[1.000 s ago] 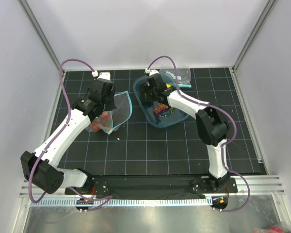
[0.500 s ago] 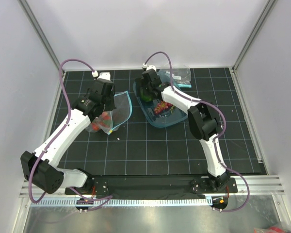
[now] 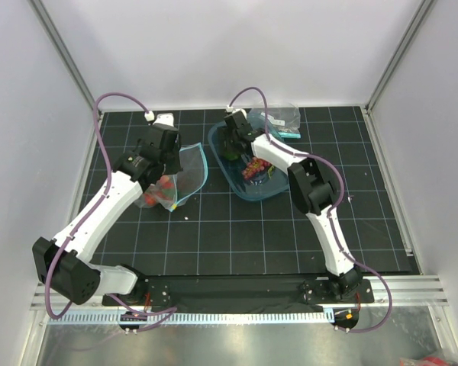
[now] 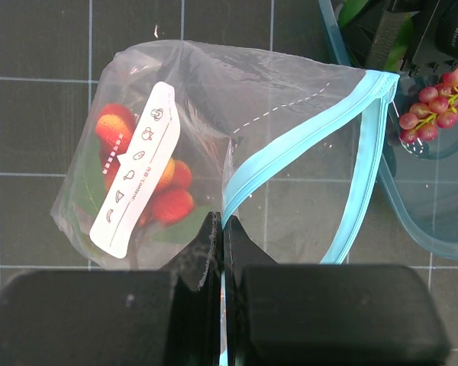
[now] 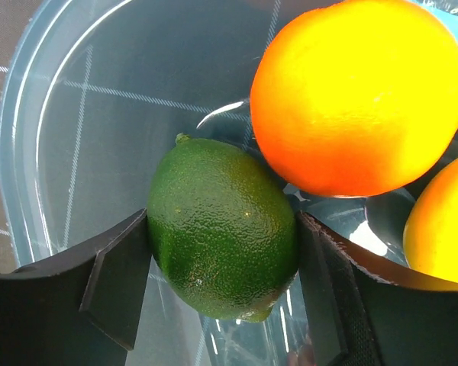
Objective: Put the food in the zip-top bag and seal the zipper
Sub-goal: Pick up the fake fruit from the bin.
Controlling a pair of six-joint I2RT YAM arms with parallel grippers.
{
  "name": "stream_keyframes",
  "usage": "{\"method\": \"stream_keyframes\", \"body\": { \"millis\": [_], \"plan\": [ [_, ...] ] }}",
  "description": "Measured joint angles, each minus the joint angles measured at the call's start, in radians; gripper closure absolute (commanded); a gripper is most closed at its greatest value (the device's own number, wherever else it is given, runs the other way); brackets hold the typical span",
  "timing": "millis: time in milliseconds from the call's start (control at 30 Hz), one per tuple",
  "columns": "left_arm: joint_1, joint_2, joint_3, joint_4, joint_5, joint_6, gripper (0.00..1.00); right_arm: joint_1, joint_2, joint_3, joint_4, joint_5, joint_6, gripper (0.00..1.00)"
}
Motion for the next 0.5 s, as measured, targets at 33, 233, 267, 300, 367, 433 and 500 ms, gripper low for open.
{"method": "stream_keyframes", "body": {
  "millis": [33, 233, 267, 300, 367, 433, 500],
  "plan": [
    [0.0, 0.0, 0.0, 0.0, 0.0, 0.0, 1.0, 0.0, 0.0, -0.001, 0.005, -0.002, 0.002, 0.39],
    [0.0, 0.005, 0.0, 0.0, 0.0, 0.0, 1.0, 0.0, -0.041, -0.087, 0.071, -0.006, 0.002, 0.43],
    [0.0, 0.005, 0.0, 0.0, 0.0, 0.0, 1.0, 0.0, -0.057, -0.114, 0.082, -0.009, 0.002, 0.43],
    [0.0, 0.005, 0.0, 0.0, 0.0, 0.0, 1.0, 0.0, -0.076, -0.141, 0.087, -0.01, 0.002, 0.43],
    [0.0, 0.005, 0.0, 0.0, 0.0, 0.0, 1.0, 0.0, -0.125, -0.212, 0.103, -0.011, 0.002, 0.43],
    [0.0, 0.005, 0.0, 0.0, 0.0, 0.0, 1.0, 0.0, -0.19, -0.296, 0.116, -0.019, 0.0, 0.46],
    [0.0, 0.005, 0.0, 0.0, 0.0, 0.0, 1.0, 0.0, -0.261, -0.38, 0.138, -0.035, -0.008, 0.47]
  ]
}}
